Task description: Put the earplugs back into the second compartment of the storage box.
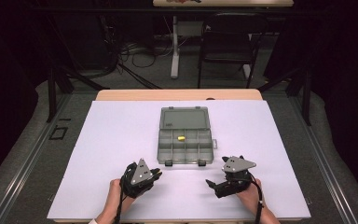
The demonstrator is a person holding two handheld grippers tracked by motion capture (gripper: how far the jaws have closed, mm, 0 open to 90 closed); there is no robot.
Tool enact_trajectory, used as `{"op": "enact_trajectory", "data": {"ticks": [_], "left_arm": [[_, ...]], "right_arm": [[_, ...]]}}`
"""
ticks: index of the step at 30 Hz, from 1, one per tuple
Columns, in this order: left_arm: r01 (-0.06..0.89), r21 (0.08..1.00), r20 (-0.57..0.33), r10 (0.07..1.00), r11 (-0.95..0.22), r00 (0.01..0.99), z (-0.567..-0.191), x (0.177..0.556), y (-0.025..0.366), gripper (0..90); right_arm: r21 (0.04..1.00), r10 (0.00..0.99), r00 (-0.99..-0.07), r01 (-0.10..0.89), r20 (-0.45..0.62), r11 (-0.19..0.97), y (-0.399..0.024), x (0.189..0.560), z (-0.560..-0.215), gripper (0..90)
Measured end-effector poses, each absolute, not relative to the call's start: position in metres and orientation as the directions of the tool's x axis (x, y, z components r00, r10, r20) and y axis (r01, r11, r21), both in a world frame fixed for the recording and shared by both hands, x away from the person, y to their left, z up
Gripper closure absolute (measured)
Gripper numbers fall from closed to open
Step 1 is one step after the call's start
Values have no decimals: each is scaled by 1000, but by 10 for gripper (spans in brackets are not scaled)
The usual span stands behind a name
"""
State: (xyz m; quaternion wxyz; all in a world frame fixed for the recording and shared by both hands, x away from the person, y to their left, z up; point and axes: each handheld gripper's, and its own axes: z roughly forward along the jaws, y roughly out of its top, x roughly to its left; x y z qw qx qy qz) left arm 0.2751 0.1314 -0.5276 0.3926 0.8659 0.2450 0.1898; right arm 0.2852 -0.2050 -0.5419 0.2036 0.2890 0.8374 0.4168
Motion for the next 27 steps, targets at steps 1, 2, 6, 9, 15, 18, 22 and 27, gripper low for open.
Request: {"op": "enact_trajectory", "data": {"ticks": [1, 2, 6, 9, 15, 18, 22, 27], "left_arm": [[272, 776, 137, 574, -569, 807, -527, 276, 131, 809], [267, 777, 140, 571, -569, 809, -525, 278, 130, 809], [244, 789, 163, 575, -563, 801, -518, 282, 127, 808], [234, 801, 167, 580, -552, 797, -513, 284, 126, 809], [235, 816, 157, 593, -529, 790, -508, 289, 128, 808], [234, 820, 155, 597, -522, 787, -506, 292, 128, 807], [227, 830, 153, 600, -509, 786, -502, 296, 127, 807], [227, 837, 147, 604, -498, 783, -499, 303, 123, 807]], "right_arm": [[816, 654, -749, 313, -102, 486, -205, 286, -542, 0], [816, 655, -748, 314, -102, 486, -205, 286, -542, 0], [817, 655, -749, 314, -100, 484, -205, 285, -542, 0], [816, 652, -751, 309, -106, 489, -204, 285, -542, 0], [817, 654, -749, 313, -101, 484, -206, 287, -542, 0], [817, 653, -750, 311, -104, 486, -205, 286, -542, 1], [817, 654, -750, 310, -103, 485, -205, 286, -541, 1], [817, 655, -749, 312, -103, 485, -206, 287, -542, 1]]}}
